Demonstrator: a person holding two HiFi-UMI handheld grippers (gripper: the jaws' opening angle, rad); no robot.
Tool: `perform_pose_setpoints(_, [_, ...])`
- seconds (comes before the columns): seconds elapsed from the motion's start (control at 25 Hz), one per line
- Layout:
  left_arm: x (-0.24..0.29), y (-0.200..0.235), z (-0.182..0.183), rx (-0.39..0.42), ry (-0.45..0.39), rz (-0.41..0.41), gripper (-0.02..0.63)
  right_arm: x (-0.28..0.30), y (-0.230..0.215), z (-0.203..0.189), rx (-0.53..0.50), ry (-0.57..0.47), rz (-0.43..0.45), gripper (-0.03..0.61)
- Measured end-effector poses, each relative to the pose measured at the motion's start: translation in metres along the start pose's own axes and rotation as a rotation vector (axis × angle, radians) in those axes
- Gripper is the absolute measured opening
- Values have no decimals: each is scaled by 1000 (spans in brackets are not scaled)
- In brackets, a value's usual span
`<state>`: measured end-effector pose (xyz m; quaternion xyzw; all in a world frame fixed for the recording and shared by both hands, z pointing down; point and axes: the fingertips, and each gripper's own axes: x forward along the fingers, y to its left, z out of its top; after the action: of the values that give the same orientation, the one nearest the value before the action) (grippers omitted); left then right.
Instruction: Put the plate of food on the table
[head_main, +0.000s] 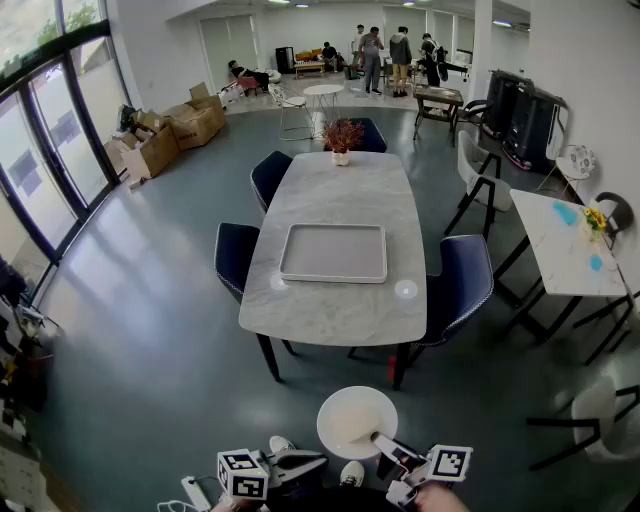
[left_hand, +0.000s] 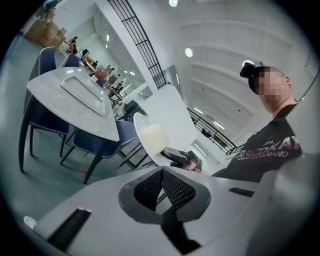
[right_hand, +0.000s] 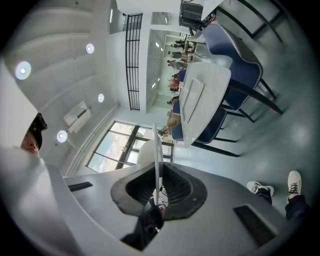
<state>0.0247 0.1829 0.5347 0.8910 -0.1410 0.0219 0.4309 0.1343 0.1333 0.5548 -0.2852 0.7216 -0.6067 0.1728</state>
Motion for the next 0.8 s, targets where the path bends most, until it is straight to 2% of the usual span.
perform_pose_setpoints(0.28, [4, 4, -1, 21, 8, -13, 6, -4, -4, 3, 4, -3, -24, 31])
perform_pose_setpoints(0.48, [8, 3, 0, -5, 9, -3, 7, -4, -5, 4, 3, -6, -14, 31])
perform_pose_setpoints(0.6, [6, 0, 2, 8, 11, -5, 8, -4, -1, 5, 0, -16, 0, 32])
perform_pose_setpoints(0.8, [2, 1, 1, 21, 11, -8, 6, -3, -3, 6, 50, -42, -11, 32])
